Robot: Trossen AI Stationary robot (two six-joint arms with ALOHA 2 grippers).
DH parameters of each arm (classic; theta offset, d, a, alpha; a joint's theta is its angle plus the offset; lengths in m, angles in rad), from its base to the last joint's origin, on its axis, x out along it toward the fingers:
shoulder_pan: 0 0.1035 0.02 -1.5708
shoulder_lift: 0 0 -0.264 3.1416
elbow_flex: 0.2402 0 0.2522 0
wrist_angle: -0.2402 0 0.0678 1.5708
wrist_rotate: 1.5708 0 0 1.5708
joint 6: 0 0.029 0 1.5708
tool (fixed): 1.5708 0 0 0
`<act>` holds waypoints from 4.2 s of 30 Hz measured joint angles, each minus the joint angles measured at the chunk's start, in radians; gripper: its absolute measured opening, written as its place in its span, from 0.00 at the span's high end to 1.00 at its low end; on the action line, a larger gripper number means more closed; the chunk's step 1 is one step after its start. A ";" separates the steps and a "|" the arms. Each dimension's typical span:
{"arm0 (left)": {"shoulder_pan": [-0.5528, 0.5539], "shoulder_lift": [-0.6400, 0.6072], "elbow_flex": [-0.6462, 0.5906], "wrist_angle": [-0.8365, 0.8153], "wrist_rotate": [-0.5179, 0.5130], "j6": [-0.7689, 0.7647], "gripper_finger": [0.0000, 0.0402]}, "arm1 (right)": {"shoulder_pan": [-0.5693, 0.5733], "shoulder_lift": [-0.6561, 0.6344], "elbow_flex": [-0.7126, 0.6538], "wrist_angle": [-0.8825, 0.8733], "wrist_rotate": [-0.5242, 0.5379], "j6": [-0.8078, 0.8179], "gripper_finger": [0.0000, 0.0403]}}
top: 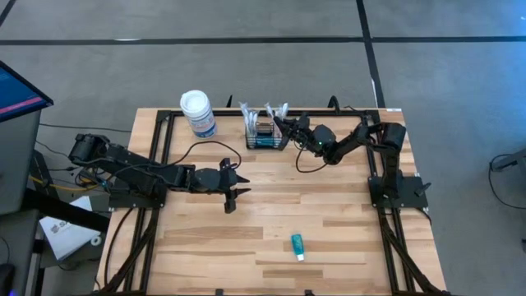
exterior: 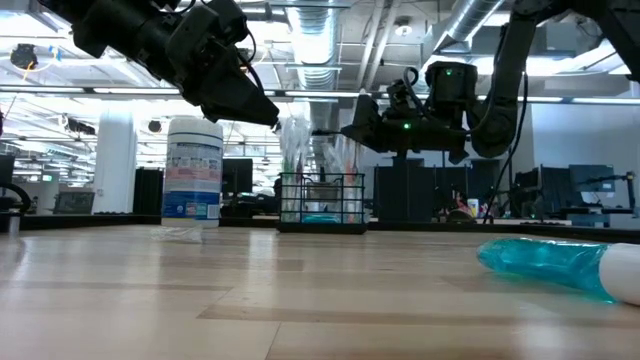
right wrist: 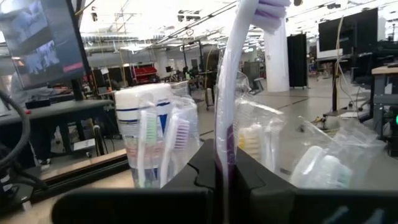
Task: Pick & Place toothbrushing station
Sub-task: Put the purple toothbrush into the black wire organizer
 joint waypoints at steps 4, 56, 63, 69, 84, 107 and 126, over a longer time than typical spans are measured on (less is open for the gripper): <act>0.000 0.000 0.000 0.000 0.000 0.000 0.68 | 0.001 0.000 0.000 -0.016 0.000 -0.006 0.99; 0.000 0.000 0.000 0.000 0.001 -0.004 0.68 | -0.007 -0.006 0.000 -0.060 -0.053 0.010 0.69; 0.000 0.000 0.000 0.000 0.001 -0.004 0.68 | -0.007 -0.006 0.000 -0.034 -0.053 0.010 0.74; 0.000 0.000 0.000 0.000 0.001 -0.004 0.68 | -0.007 -0.006 0.000 -0.015 -0.053 0.010 0.83; -0.002 0.000 0.000 -0.001 0.001 -0.004 0.68 | -0.002 -0.013 0.000 0.004 -0.053 0.000 0.98; -0.001 0.000 0.000 0.003 0.007 -0.008 0.68 | 0.008 -0.049 -0.098 0.081 0.008 -0.024 0.99; -0.001 0.000 0.000 0.008 0.008 -0.008 0.68 | 0.024 0.012 -0.098 0.118 0.065 0.035 1.00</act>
